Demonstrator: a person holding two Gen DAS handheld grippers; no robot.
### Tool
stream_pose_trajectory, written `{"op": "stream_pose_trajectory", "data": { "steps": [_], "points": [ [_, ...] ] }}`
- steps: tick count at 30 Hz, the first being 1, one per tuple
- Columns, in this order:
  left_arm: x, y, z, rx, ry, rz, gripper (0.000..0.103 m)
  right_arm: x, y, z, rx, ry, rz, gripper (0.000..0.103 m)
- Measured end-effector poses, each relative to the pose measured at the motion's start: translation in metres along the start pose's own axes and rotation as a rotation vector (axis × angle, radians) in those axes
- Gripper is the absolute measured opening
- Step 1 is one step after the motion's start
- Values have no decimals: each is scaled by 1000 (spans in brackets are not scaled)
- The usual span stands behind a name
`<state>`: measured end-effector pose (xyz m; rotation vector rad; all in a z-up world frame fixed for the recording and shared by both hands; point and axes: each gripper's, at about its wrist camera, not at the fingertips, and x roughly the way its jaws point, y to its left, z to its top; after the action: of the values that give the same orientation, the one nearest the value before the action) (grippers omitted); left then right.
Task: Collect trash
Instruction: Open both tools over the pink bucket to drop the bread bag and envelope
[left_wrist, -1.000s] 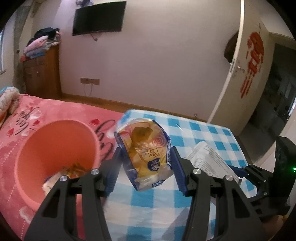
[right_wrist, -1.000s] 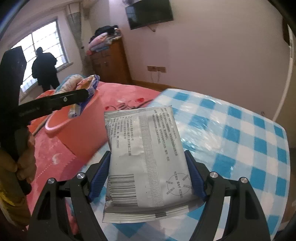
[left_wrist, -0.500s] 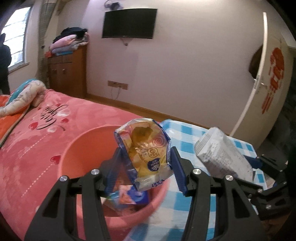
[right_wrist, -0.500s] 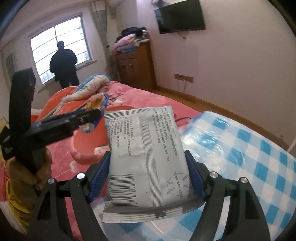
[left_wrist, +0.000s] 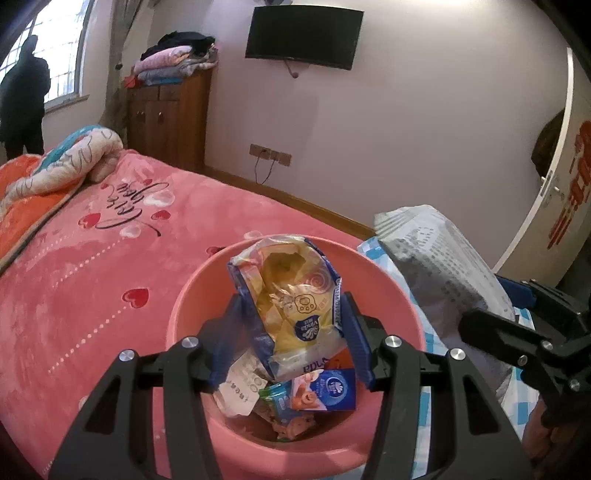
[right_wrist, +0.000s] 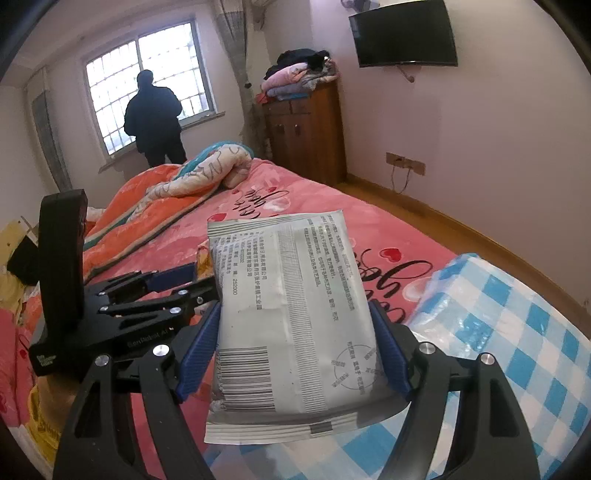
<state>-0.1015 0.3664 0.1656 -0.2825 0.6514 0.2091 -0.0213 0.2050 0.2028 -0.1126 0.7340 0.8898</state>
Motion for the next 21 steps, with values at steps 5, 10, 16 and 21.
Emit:
{"op": "stream_pose_trajectory", "data": {
  "steps": [5,10,16,21],
  "points": [
    [8,7,-2,-12,14,7,54,13,4,0,0,14,7,77],
    [15,9,-4,-16,31,13,54,22,3,0,8,16,24,78],
    [21,13,-8,-20,39,61,72,28,2,-6,-4,9,33,86],
    [21,14,-12,-23,31,86,84,12,-9,-10,37,-48,6,91]
  ]
}}
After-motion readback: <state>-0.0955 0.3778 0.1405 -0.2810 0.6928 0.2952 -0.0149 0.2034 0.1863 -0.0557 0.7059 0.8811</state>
